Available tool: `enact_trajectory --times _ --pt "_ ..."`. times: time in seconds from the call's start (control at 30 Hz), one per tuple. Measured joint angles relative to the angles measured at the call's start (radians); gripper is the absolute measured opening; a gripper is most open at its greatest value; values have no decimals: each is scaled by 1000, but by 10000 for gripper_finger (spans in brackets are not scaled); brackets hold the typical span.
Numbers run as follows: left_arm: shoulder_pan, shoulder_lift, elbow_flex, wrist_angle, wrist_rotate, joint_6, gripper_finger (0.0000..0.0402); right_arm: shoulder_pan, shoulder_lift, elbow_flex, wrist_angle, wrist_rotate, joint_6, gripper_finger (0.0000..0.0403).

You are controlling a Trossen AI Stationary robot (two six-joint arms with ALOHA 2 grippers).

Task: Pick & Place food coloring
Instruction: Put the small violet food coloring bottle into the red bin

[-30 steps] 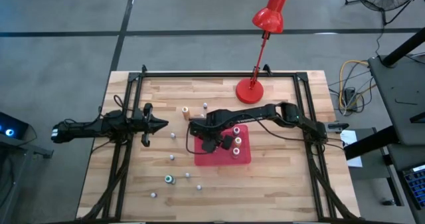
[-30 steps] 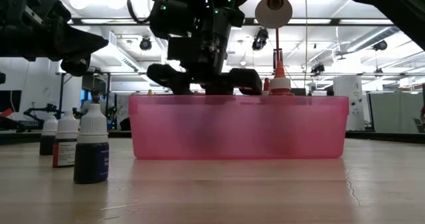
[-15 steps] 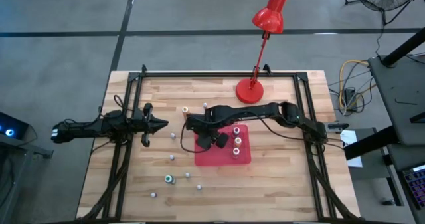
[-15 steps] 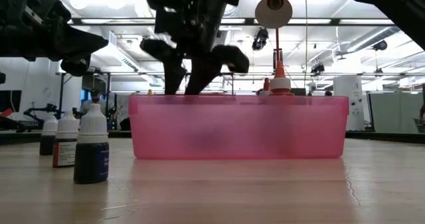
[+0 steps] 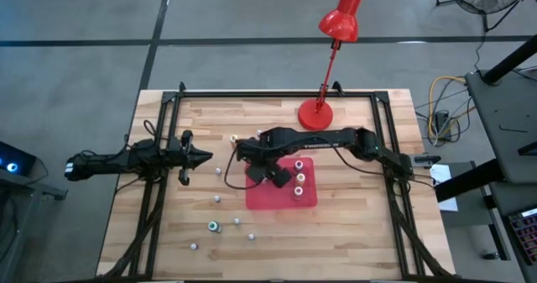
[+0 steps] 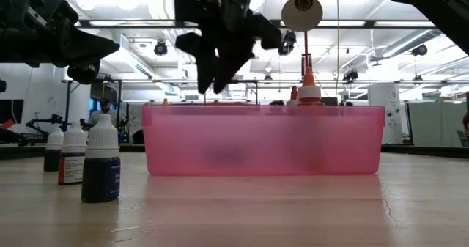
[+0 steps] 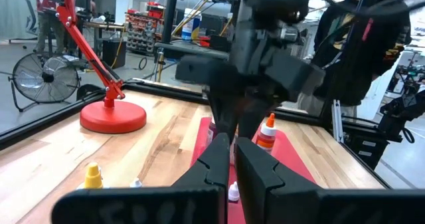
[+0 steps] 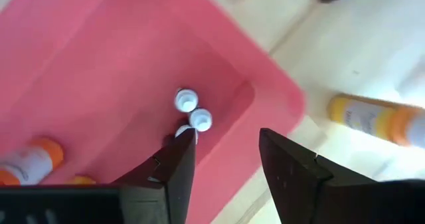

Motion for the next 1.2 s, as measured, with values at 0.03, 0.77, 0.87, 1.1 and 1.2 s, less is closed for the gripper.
enact_trajectory --times 0.03,0.77,0.87,1.1,1.2 --pt "0 0 0 0 0 0 0 -1 0 13 -1 10 25 157" --pt "0 0 0 0 0 0 0 -158 -26 104 63 175 510 155" --pt "0 0 0 0 0 0 0 -185 -25 103 64 175 539 155" --pt "0 0 0 0 0 0 0 -263 -24 102 63 143 632 155" --pt "0 0 0 0 0 0 0 -290 -24 101 62 122 672 155"
